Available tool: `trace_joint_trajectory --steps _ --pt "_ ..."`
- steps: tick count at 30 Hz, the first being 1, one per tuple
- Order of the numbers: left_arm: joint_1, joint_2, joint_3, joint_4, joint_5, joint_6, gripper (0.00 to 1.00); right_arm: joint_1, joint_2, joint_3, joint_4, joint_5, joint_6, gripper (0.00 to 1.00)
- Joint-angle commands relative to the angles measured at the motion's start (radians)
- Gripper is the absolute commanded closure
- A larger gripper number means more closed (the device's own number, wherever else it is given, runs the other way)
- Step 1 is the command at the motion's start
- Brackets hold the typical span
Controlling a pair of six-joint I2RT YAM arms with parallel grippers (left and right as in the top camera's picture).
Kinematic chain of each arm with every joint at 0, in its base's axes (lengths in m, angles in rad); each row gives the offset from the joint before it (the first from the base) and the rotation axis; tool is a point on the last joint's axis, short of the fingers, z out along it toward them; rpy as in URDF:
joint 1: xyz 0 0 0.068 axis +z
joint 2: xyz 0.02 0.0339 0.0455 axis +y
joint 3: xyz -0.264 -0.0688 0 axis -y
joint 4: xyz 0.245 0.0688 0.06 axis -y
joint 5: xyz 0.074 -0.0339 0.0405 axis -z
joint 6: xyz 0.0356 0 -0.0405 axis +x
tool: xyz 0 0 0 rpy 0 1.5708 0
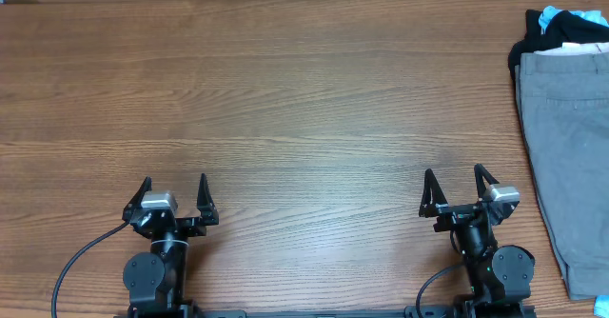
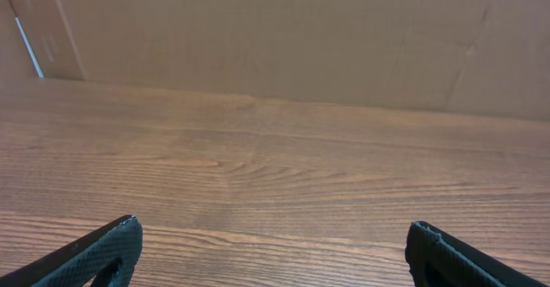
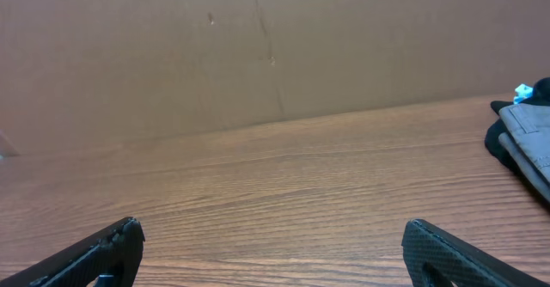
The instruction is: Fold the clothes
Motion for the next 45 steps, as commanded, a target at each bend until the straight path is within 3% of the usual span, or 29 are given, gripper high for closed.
trace_joint_trajectory --steps 1,27,31,38,45 --pt "0.007 -0.010 -0.004 -0.002 -0.013 0.029 0.00 -0.003 -0.010 -0.010 0.003 -0.002 -0.004 0.00" --pt "0.007 -0.010 -0.004 -0.002 -0.013 0.029 0.00 -0.003 -0.010 -0.010 0.022 -0.023 -0.004 0.00" --pt "0.007 -0.010 -0.004 -0.002 -0.013 0.029 0.00 -0.002 -0.010 -0.010 0.101 -0.227 -0.003 0.00" --pt "0.007 -0.010 -0.004 -0.002 -0.013 0.029 0.00 -0.002 -0.010 -0.010 0.308 -0.818 0.000 0.00" --pt "0.007 -0.010 -0.004 -0.002 -0.013 0.029 0.00 -0.002 -0.010 -0.010 0.422 -0.930 0.000 0.00"
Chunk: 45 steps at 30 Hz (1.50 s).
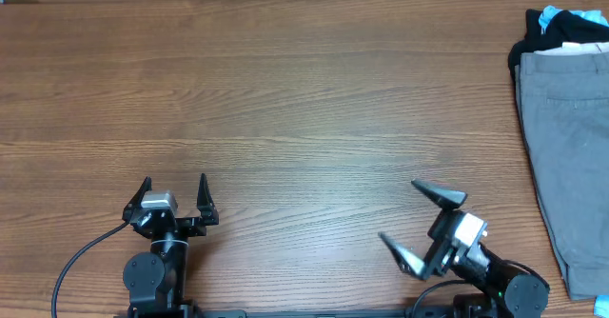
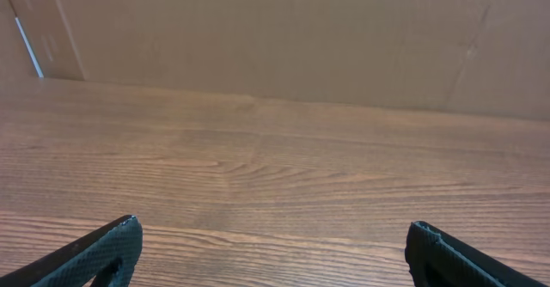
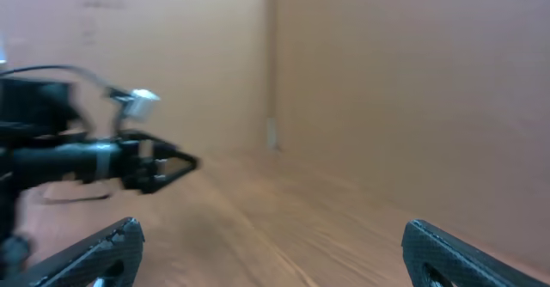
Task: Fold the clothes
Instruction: 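Reach the right gripper to the clothes stack and grasp the grey pants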
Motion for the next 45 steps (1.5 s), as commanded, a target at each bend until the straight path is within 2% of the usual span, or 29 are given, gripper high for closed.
trace_joint_trajectory --steps 1,3,6,10,15,20,27,33,36,40,45 --pt "0.007 -0.011 -0.004 -0.002 -0.013 0.029 0.00 -0.002 -0.008 -0.010 0.044 -0.114 0.000 0.00" --pt "0.007 -0.011 -0.004 -0.002 -0.013 0.029 0.00 -0.002 -0.008 -0.010 0.066 -0.079 0.008 0.00" --pt "0.007 -0.011 -0.004 -0.002 -0.013 0.029 0.00 -0.002 -0.008 -0.007 0.115 0.056 0.098 0.00" --pt "0.007 -0.011 -0.004 -0.002 -0.013 0.029 0.00 -0.002 -0.008 0.036 0.101 0.227 0.105 0.00" --pt "0.007 -0.011 -0.004 -0.002 -0.013 0.029 0.00 -0.002 0.038 0.131 0.074 0.414 0.050 0.00" --pt "0.007 -0.011 -0.004 -0.002 -0.013 0.029 0.00 -0.002 0.188 0.298 -0.061 0.638 -0.045 0.00" --pt "0.007 -0.011 -0.004 -0.002 -0.013 0.029 0.00 -0.003 0.563 0.600 -0.220 0.987 -0.154 0.00" --pt "0.007 -0.011 -0.004 -0.002 -0.013 0.029 0.00 -0.010 0.992 0.927 -0.421 1.228 -0.257 0.00" --pt "0.007 -0.011 -0.004 -0.002 -0.013 0.029 0.00 -0.044 1.267 1.141 -0.555 1.234 -0.317 0.00" --pt "0.007 -0.011 -0.004 -0.002 -0.013 0.029 0.00 -0.044 1.444 1.226 -0.610 1.283 -0.381 0.00" --pt "0.007 -0.011 -0.004 -0.002 -0.013 0.029 0.00 -0.073 1.621 1.228 -0.496 1.447 -0.450 0.00"
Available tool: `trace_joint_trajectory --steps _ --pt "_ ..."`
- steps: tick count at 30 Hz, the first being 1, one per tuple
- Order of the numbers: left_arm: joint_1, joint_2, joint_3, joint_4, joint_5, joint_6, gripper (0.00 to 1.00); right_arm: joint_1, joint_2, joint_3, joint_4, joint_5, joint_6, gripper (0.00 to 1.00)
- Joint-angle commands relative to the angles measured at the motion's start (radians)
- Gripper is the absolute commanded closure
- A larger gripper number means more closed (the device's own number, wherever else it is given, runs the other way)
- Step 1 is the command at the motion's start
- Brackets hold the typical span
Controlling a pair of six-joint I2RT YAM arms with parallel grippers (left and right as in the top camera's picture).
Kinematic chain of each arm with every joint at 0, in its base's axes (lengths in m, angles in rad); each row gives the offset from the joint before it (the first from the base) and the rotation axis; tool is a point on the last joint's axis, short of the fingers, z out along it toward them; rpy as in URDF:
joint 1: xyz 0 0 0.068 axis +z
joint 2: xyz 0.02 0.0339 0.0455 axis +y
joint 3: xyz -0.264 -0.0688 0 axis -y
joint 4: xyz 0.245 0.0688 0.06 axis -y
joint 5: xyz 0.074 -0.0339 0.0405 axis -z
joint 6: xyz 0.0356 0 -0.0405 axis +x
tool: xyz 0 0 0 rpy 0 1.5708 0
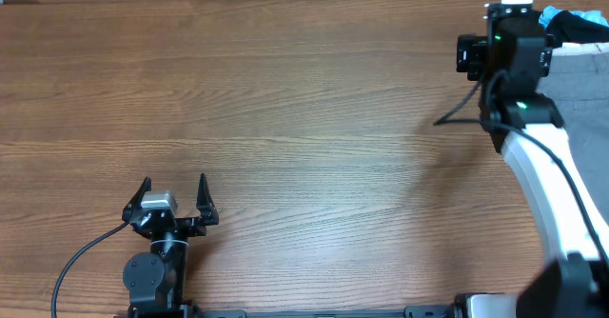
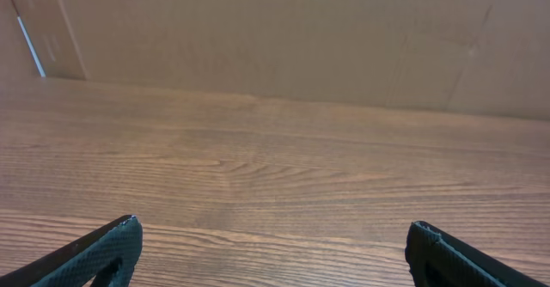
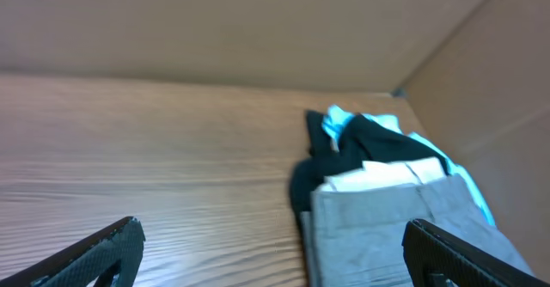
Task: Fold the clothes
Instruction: 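Reach the right gripper to the clothes stack and grasp the grey pants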
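Note:
The clothes lie in a pile at the table's far right: a folded grey garment [image 1: 582, 118] [image 3: 387, 231] on top, with a black one [image 3: 361, 141], a white layer [image 3: 378, 175] and a bit of light blue cloth [image 3: 337, 119] behind it. My right gripper [image 3: 271, 231] is open and hovers just in front of the pile's near left corner, holding nothing. In the overhead view the right wrist [image 1: 504, 47] covers its fingers. My left gripper [image 1: 172, 196] [image 2: 271, 228] rests open at the front left, far from the clothes.
The wooden table [image 1: 285, 99] spreads bare between the arms. A cardboard wall [image 2: 258, 29] closes the back, and another panel [image 3: 481, 46] stands on the right behind the pile. A dark cable [image 1: 457, 118] hangs off the right arm.
My right arm has gone from the front edge, where it pointed left, to the back right corner by the clothes pile. It is still open. The left arm has not moved.
Both grippers first sat open at the front edge, facing the back wall. Then the right one was turned toward the left arm. Now it is stretched out to the pile at the far right, while the left stays parked.

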Motion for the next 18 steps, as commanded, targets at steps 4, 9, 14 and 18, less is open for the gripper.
trace_joint_trajectory --steps 4,9,14,18 --pt "0.007 -0.011 -0.004 -0.001 -0.009 0.029 0.00 -0.059 0.229 0.084 0.076 0.243 -0.217 0.00" --pt "0.007 -0.011 -0.004 -0.001 -0.009 0.029 0.00 -0.097 0.394 0.183 0.065 0.310 -0.269 0.00" --pt "0.007 -0.011 -0.004 -0.001 -0.009 0.029 0.00 -0.130 0.506 0.224 0.063 0.311 -0.273 0.00" --pt "0.007 -0.011 -0.004 -0.001 -0.009 0.029 0.00 -0.161 0.558 0.225 0.049 0.306 -0.269 0.02"
